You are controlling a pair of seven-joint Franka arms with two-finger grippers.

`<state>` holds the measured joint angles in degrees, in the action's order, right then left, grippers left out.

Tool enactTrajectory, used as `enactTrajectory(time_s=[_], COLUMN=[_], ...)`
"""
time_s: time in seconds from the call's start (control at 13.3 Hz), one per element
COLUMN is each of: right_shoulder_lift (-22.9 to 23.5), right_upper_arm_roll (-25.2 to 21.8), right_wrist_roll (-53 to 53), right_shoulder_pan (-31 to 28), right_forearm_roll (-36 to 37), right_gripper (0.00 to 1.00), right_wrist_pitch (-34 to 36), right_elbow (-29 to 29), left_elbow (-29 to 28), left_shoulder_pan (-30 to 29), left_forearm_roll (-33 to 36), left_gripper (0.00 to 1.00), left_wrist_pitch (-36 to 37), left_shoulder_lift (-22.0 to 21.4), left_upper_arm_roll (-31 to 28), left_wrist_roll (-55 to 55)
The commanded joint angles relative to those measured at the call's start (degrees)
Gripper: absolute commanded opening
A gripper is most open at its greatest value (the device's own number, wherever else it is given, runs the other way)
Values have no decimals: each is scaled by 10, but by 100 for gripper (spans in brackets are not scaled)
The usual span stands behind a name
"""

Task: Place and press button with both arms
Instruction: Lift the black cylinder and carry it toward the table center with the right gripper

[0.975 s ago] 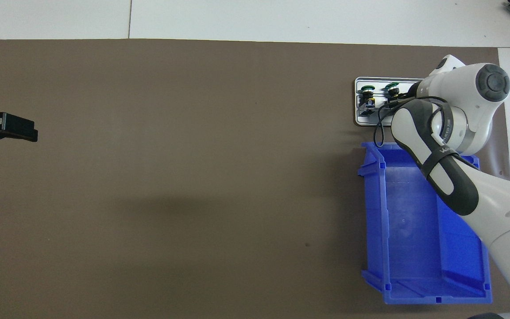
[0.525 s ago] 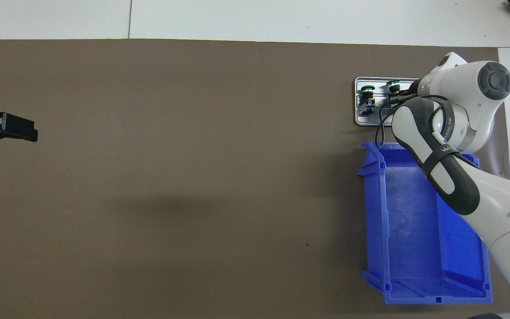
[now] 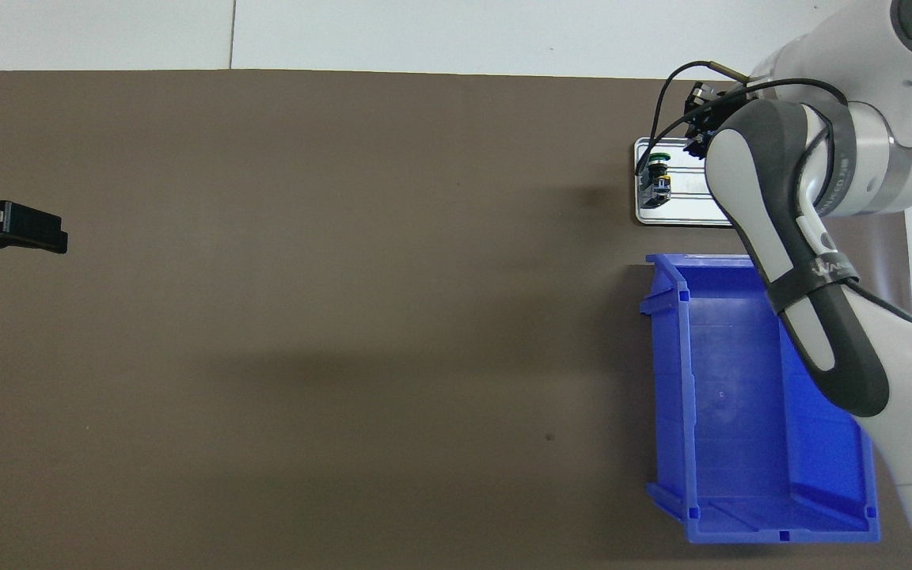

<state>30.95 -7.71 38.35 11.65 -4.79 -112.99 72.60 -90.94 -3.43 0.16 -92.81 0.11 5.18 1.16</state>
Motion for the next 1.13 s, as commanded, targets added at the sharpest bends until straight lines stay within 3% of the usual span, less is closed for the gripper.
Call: enactTrajectory(time_s=[0.0,0.3,0.53,0.9,1.05], right_shoulder_lift=[-4,-9,-4,66,78], right_upper_arm_roll=[-5,-2,1,2,2], right_wrist_roll=[237,551,723,927,957], right_shoulder_pan=[64,166,238,332,359], right_forearm_roll=[35,64,98,138,138], right_gripper=[0,0,0,0,0], right_wrist_pitch=[18,18,23,1,-18], right_elbow=[-13,-7,-6,-8,-5], left_elbow=[-18,-18,-18,-18,-17], left_shoulder_pan=[-6,2,-1,7,6], left_forearm_roll=[-5,-5,-5,-5,-5], left_gripper=[100,100,100,100,100], left_wrist_pitch=[-4,-4,-5,-8,-11], left_shoulder_lift=[-16,-16,-16,-16,-16], left_upper_arm_roll=[3,4,4,6,5], left_wrist_roll=[-4,-4,-7,-5,-5])
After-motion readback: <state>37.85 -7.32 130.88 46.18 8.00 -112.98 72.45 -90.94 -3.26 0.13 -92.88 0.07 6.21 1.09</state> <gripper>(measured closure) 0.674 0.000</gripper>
